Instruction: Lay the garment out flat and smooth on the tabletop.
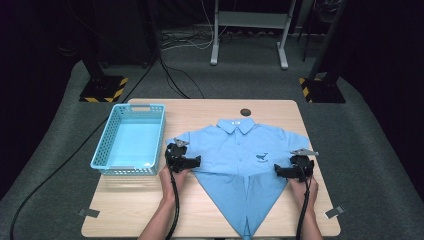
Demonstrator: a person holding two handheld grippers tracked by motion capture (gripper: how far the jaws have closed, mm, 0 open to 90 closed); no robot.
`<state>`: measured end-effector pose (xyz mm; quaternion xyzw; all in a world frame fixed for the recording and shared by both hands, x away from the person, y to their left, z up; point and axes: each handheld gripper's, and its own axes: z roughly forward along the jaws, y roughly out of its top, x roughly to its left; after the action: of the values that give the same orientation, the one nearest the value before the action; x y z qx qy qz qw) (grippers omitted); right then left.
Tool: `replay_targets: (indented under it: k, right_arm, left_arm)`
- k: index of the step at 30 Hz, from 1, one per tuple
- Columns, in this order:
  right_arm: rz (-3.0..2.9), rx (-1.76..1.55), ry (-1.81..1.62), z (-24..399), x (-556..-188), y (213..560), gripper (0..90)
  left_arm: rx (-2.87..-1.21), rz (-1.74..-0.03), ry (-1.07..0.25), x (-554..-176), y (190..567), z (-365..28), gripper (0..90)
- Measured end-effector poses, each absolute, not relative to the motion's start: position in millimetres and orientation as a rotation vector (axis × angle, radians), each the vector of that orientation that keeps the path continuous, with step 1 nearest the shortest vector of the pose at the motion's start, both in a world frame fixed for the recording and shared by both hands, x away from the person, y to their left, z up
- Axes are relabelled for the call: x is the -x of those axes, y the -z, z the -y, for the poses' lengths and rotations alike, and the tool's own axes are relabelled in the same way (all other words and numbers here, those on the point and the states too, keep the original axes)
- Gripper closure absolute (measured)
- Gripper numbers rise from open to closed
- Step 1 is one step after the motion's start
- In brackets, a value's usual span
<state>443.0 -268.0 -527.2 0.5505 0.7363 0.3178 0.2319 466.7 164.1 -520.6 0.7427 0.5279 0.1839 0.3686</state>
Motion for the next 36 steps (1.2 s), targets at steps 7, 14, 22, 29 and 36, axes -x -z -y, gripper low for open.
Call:
replay_targets:
  k: [7, 14, 22, 29, 36]
  right_arm:
    - [-2.025, -1.522, -0.917, 270.8, -442.0, 526.7, 1.7]
    - [-1.976, -1.517, -0.985, 274.1, -433.2, 525.0, 0.5]
    - [-1.871, -1.508, -1.080, 268.9, -396.2, 521.2, 0.4]
    - [-2.079, -1.376, -1.102, 244.9, -380.4, 524.9, 0.0]
    - [-2.180, -1.326, -0.919, 225.5, -380.9, 528.6, 0.1]
  left_arm:
    - [-1.923, -1.250, -0.501, -446.0, 506.4, -155.6, 5.7]
    - [-1.995, -1.175, -0.499, -423.8, 505.1, -136.8, 1.3]
    - [-2.051, -1.104, -0.461, -393.8, 519.5, -119.1, 0.2]
    - [-2.096, -1.066, -0.423, -389.4, 527.6, -113.2, 0.2]
    - [-2.139, -1.069, -0.452, -390.4, 529.3, -108.6, 0.1]
